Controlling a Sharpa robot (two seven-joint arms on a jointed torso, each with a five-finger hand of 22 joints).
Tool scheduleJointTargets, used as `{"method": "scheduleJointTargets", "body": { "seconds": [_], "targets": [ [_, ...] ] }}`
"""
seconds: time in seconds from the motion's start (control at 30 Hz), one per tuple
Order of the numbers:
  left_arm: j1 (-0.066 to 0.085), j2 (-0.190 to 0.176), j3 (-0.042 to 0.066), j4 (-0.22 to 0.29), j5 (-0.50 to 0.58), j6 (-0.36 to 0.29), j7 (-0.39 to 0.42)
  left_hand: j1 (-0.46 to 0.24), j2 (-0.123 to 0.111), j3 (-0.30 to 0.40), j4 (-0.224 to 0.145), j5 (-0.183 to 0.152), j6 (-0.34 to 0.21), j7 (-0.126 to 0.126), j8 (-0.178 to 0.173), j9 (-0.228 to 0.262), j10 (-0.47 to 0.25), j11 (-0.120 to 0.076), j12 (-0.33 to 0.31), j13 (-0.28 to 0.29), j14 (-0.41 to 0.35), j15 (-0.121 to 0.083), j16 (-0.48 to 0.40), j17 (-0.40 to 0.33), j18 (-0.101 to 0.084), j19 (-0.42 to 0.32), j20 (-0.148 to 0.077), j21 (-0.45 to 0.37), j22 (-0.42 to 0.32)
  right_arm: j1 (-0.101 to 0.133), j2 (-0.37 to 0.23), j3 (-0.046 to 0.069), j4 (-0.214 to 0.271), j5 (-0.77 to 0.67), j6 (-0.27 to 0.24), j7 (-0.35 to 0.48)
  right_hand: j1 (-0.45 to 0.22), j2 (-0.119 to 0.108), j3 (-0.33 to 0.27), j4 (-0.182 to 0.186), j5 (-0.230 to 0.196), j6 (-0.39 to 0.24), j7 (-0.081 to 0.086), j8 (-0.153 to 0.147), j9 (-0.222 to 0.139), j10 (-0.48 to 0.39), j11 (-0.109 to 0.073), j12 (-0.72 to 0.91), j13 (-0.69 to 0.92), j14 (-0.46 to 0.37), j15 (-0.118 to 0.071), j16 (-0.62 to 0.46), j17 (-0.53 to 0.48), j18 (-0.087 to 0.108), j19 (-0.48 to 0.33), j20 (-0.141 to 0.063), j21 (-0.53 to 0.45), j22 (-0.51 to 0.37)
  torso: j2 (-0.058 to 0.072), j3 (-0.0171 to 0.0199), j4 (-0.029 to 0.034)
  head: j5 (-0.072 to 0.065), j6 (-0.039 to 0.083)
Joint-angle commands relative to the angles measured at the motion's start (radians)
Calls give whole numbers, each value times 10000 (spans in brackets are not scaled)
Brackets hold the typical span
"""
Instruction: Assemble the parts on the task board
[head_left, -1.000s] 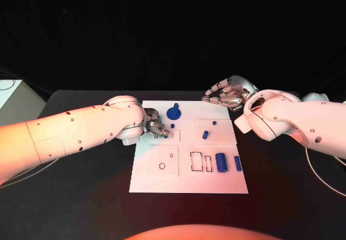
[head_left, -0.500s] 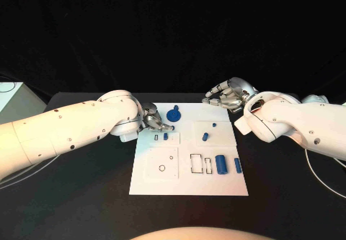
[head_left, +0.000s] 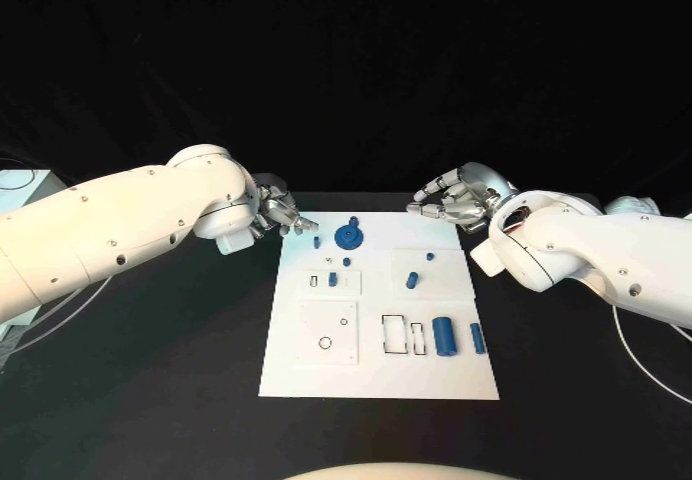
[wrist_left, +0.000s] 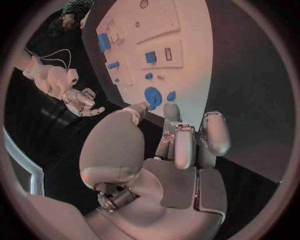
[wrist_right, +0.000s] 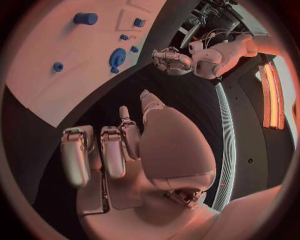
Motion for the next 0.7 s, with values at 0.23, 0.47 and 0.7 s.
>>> {"method": "scheduleJointTargets", "body": {
  "seconds": [0.23,0.47,0.7],
  "targets": [
    [196,692,15,-1172,-119,282,400,52,46,-71,34,33,-39,16,-76,-66,-16,69,-26,1,482,110,-63,1157,91,-3,70,-59,-1,-7,35,2,-11,-63,158,90,-68,6,-9,60,47,-36,-10,24,-11,-52,6,-40,940,1027,31,4,2520,35,856,77,-29,2380,46,-21,-45,53,90],
    [216,1347,-94,-2209,-141,717,469,-43,63,-150,41,10,-37,49,-153,-160,-104,104,-76,-101,464,144,-84,1123,105,-50,104,-95,-63,-7,40,3,13,-48,64,171,-68,6,-9,60,47,-36,-10,24,-11,-52,6,-40,940,1027,31,4,2520,35,856,77,-29,2380,79,-42,-64,82,86],
    [138,1783,-184,-2917,-140,1041,578,-160,34,-292,43,-37,-43,79,-224,-256,-212,138,-110,-183,442,179,-99,1096,124,-114,143,-142,-139,-7,33,3,55,-18,-85,300,-82,17,-1,50,66,-42,-11,26,-12,-59,5,-48,931,1026,30,1,2513,38,850,76,-41,2372,145,-55,-110,105,141]
  ]
}}
